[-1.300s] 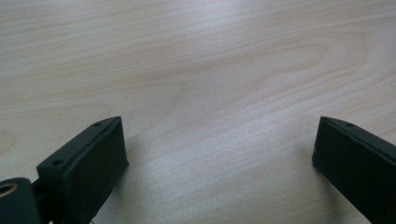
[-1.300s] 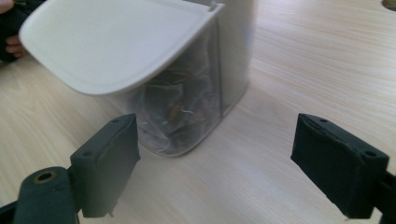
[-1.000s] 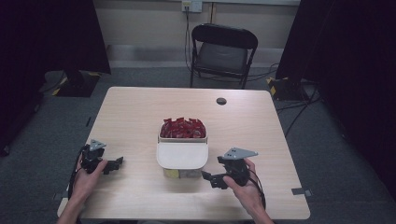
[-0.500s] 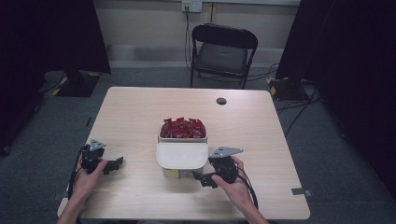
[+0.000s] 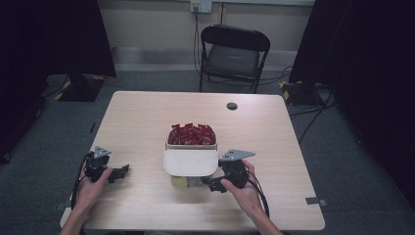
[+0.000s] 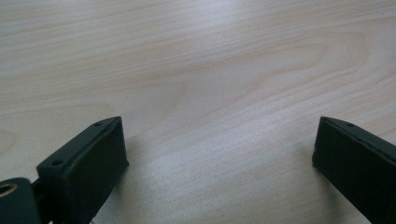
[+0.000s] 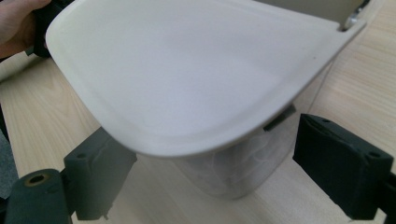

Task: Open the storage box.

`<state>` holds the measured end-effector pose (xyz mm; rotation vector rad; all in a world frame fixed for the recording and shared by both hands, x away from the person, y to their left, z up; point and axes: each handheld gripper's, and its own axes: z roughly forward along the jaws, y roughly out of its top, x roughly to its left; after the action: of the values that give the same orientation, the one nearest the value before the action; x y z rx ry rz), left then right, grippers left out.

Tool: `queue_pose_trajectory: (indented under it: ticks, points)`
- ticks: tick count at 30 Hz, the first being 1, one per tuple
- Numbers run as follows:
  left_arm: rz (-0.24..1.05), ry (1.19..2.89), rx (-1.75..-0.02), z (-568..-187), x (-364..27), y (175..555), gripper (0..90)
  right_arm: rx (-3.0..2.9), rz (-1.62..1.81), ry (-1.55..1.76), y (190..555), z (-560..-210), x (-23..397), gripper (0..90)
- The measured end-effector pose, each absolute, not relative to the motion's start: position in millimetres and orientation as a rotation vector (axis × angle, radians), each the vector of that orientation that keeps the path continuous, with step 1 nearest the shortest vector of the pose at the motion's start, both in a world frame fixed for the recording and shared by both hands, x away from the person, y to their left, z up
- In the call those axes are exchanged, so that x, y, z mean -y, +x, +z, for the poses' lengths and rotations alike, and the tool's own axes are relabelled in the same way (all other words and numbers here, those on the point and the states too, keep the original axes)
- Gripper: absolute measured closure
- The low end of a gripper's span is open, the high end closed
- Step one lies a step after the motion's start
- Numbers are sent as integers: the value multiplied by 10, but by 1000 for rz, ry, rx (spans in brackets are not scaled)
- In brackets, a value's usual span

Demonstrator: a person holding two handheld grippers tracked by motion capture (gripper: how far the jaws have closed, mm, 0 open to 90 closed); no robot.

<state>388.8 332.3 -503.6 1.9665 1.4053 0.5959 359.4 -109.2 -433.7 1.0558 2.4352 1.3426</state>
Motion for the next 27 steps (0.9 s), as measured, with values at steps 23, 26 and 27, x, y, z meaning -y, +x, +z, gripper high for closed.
queue_pose_trajectory:
  ticks: [23,26,27]
  points:
    - [597,1964,-1408,-5037,-3320,3886,24,-2379,1378,1076,3652,-4184,1063,92]
    - [599,1966,-1407,-5036,-3322,3887,24,-2371,1393,1091,3687,-4158,1068,92]
    - [597,1966,-1408,-5037,-3322,3886,24,-2368,1398,1089,3700,-4149,1069,90]
